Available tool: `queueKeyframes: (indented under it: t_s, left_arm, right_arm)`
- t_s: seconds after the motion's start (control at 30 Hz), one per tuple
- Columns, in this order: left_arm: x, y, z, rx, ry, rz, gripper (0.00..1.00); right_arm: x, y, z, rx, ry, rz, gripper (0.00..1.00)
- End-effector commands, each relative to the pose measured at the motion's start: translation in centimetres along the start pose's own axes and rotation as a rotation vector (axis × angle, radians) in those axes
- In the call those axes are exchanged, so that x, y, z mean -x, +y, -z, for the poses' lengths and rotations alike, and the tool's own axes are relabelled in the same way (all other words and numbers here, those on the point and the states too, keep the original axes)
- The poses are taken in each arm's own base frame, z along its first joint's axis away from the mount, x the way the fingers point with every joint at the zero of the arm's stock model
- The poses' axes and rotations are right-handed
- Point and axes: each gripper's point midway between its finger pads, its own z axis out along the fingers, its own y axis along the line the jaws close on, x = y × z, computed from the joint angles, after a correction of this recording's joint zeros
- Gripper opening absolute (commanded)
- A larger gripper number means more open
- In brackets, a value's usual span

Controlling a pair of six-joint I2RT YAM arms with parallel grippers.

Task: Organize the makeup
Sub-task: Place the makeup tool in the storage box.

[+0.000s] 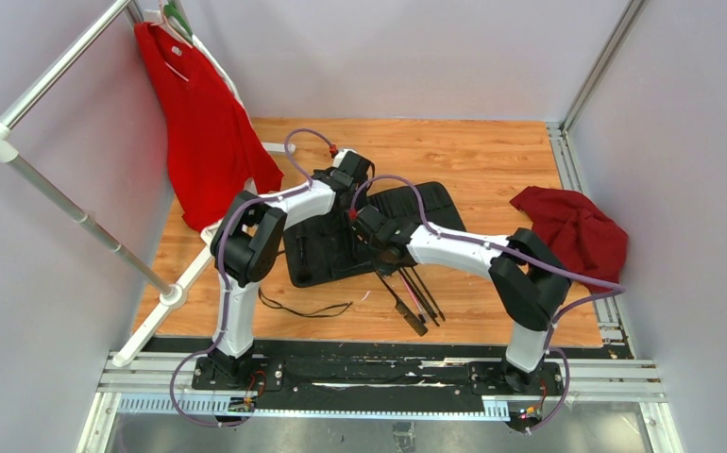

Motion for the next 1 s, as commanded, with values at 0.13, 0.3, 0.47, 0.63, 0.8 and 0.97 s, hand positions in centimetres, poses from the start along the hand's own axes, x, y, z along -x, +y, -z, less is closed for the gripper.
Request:
queueKeyframes:
  t_s: [0.13,0.3,0.47,0.63,0.8,0.97]
  left_arm:
    - [-1.6,-0.1,-0.3,-0.018,0.047,-0.012,0.98]
    - [-1.8,0.0,-0.3,-0.018,0.051,-0.012,0.98]
    - [-1.7,-0.1,-0.2,-0.021,0.051,-0.009,0.98]
    - [-1.7,-0.1,-0.1,-0.024,0.053,-0.005,0.98]
    - [-1.8,-0.2,-0.1,-0.031,0.057,0.0,0.98]
    - [-2.0,-0.4,-0.1,-0.037,0.061,0.004,0.98]
  right_arm:
    - [2.1,-0.7,-0.9,-0.002,-0.021,-0.025,0.01]
    - [2.4,-1.2,-1.3,-0.007,-0.017,-0.036,0.01]
    - [2.5,-1.5,-1.6,-0.009,-0.012,-0.05,0.01]
    - [2.6,-1.5,-1.9,-0.007,-0.006,-0.077,0.01]
    - [2.5,-1.4,-2.0,-0.016,0.008,-0.132,0.01]
    - [2.1,-1.4,-1.5,-0.023,-0.008,-0.212,0.01]
